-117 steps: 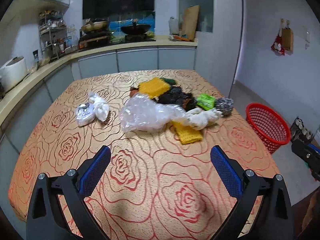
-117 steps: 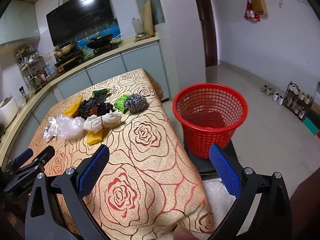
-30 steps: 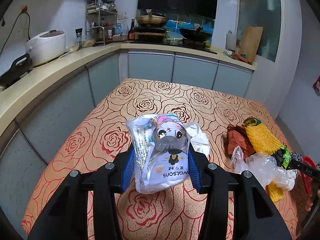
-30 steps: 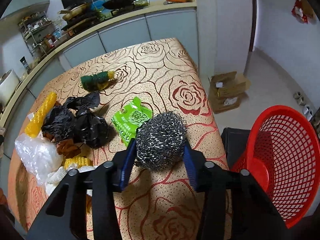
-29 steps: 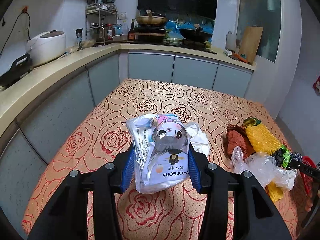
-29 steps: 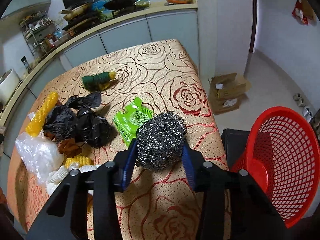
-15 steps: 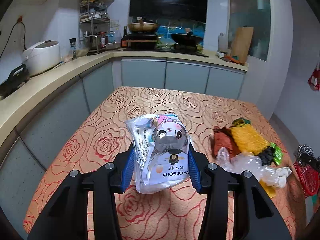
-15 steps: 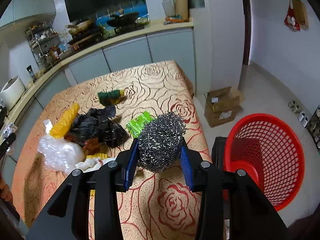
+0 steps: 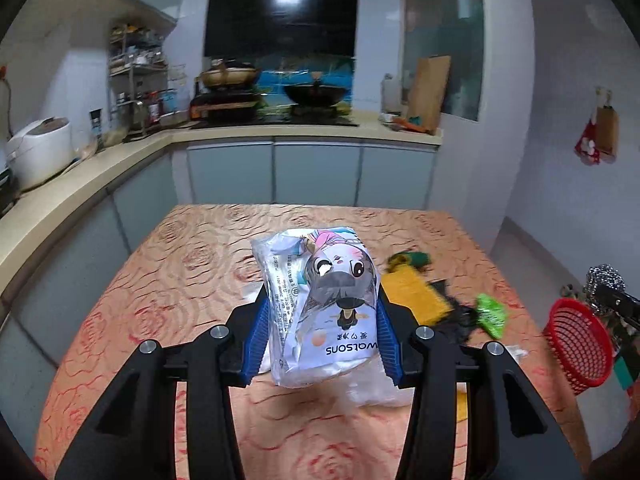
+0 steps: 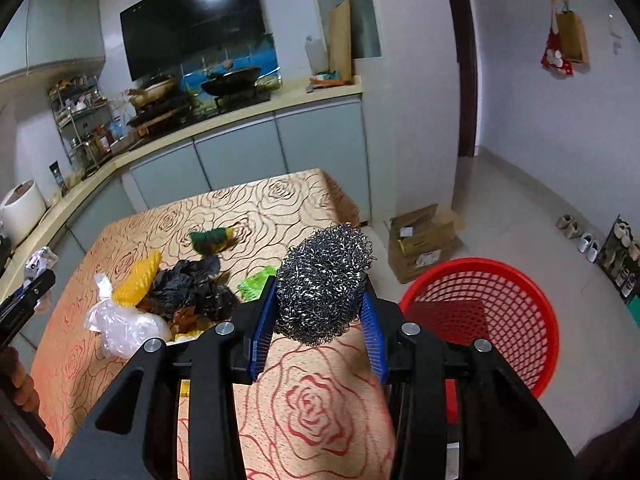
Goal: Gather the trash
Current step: 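Carry both items to the red wastebasket and open both tools to drop them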
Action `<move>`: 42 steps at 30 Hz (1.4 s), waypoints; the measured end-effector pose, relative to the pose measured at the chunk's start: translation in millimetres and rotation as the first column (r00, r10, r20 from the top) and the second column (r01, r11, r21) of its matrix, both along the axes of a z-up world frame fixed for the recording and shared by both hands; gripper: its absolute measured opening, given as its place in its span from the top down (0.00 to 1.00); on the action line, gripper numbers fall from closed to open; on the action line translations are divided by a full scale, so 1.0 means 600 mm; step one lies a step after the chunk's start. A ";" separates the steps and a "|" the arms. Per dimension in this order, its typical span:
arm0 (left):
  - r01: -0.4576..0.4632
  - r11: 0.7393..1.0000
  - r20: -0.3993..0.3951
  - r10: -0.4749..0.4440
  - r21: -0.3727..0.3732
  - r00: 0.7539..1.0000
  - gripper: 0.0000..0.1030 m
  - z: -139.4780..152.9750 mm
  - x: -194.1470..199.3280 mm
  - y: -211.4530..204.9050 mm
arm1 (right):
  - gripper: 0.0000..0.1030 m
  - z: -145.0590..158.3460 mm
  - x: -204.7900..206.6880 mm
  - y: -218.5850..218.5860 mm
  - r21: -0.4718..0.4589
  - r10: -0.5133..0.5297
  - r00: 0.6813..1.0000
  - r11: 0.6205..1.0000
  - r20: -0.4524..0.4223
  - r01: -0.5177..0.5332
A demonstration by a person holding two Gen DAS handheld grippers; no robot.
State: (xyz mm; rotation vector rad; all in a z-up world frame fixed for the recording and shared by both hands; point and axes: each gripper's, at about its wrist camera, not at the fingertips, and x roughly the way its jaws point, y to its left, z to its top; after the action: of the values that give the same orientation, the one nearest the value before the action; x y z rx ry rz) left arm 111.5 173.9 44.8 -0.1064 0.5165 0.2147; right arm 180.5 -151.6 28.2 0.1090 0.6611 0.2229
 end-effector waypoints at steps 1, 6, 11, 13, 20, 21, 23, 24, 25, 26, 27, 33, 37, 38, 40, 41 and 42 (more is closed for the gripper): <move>0.013 1.000 0.003 -0.013 0.000 1.000 0.57 0.002 0.004 -0.009 | 0.63 0.002 -0.002 -0.007 0.002 -0.008 1.000 1.000 0.001 0.008; 0.098 0.995 0.019 -0.098 0.002 0.995 0.57 0.012 0.023 -0.066 | 0.63 0.008 -0.012 -0.047 0.009 -0.055 0.998 0.998 0.012 0.055; 0.191 0.982 0.024 -0.191 0.005 0.981 0.57 0.016 0.047 -0.129 | 0.63 0.009 -0.019 -0.079 0.010 -0.098 0.995 0.995 0.016 0.098; 0.221 0.975 0.022 -0.221 0.002 0.975 0.57 0.012 0.055 -0.151 | 0.63 0.010 -0.022 -0.096 0.012 -0.119 0.993 0.993 0.018 0.119; 0.342 0.940 0.003 -0.342 -0.018 0.940 0.57 0.002 0.092 -0.239 | 0.63 0.014 -0.029 -0.138 0.008 -0.178 0.984 0.984 0.029 0.177; 0.356 0.934 -0.001 -0.356 -0.017 0.935 0.57 0.000 0.096 -0.250 | 0.62 0.013 -0.030 -0.145 0.010 -0.187 0.982 0.982 0.027 0.187; 0.388 0.921 -0.010 -0.389 -0.018 0.921 0.57 -0.004 0.108 -0.278 | 0.62 0.010 -0.032 -0.157 0.012 -0.201 0.979 0.980 0.024 0.201; 0.401 0.916 -0.013 -0.402 -0.022 0.916 0.57 -0.006 0.113 -0.288 | 0.62 0.007 -0.033 -0.163 0.012 -0.209 0.978 0.978 0.022 0.209; 0.411 0.911 -0.016 -0.411 -0.025 0.911 0.57 -0.008 0.118 -0.296 | 0.62 0.005 -0.033 -0.170 0.011 -0.218 0.976 0.976 0.018 0.218; 0.428 0.903 -0.019 -0.429 -0.031 0.903 0.57 -0.010 0.124 -0.311 | 0.62 0.002 -0.034 -0.176 0.010 -0.226 0.974 0.974 0.014 0.225; 0.439 0.898 -0.023 -0.440 -0.035 0.898 0.57 -0.012 0.129 -0.319 | 0.62 -0.001 -0.034 -0.181 0.009 -0.232 0.973 0.973 0.011 0.232; 0.509 0.860 -0.049 -0.511 -0.045 0.858 0.57 -0.028 0.151 -0.388 | 0.63 -0.023 -0.033 -0.219 0.004 -0.275 0.961 0.961 -0.021 0.275; 0.549 0.835 -0.065 -0.551 -0.041 0.832 0.57 -0.041 0.160 -0.429 | 0.62 -0.039 -0.028 -0.234 -0.002 -0.290 0.956 0.957 -0.040 0.290; 0.555 0.831 -0.067 -0.556 -0.042 0.828 0.57 -0.042 0.161 -0.436 | 0.62 -0.040 -0.026 -0.236 -0.003 -0.291 0.956 0.957 -0.043 0.291; 0.568 0.822 -0.072 -0.569 -0.044 0.819 0.57 -0.048 0.164 -0.452 | 0.62 -0.048 -0.018 -0.239 -0.009 -0.294 0.954 0.956 -0.052 0.294; 0.576 0.816 -0.077 -0.578 -0.047 0.812 0.57 -0.053 0.168 -0.461 | 0.62 -0.052 -0.012 -0.240 -0.013 -0.294 0.954 0.956 -0.058 0.293; 0.582 0.812 -0.081 -0.584 -0.050 0.808 0.57 -0.056 0.170 -0.467 | 0.62 -0.057 -0.008 -0.241 -0.018 -0.293 0.954 0.956 -0.063 0.293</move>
State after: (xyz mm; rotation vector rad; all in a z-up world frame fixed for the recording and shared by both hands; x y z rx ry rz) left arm 213.7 -106.1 11.0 0.0450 0.6216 -0.3968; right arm 175.5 -296.3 -5.8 0.2047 0.7014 -0.0702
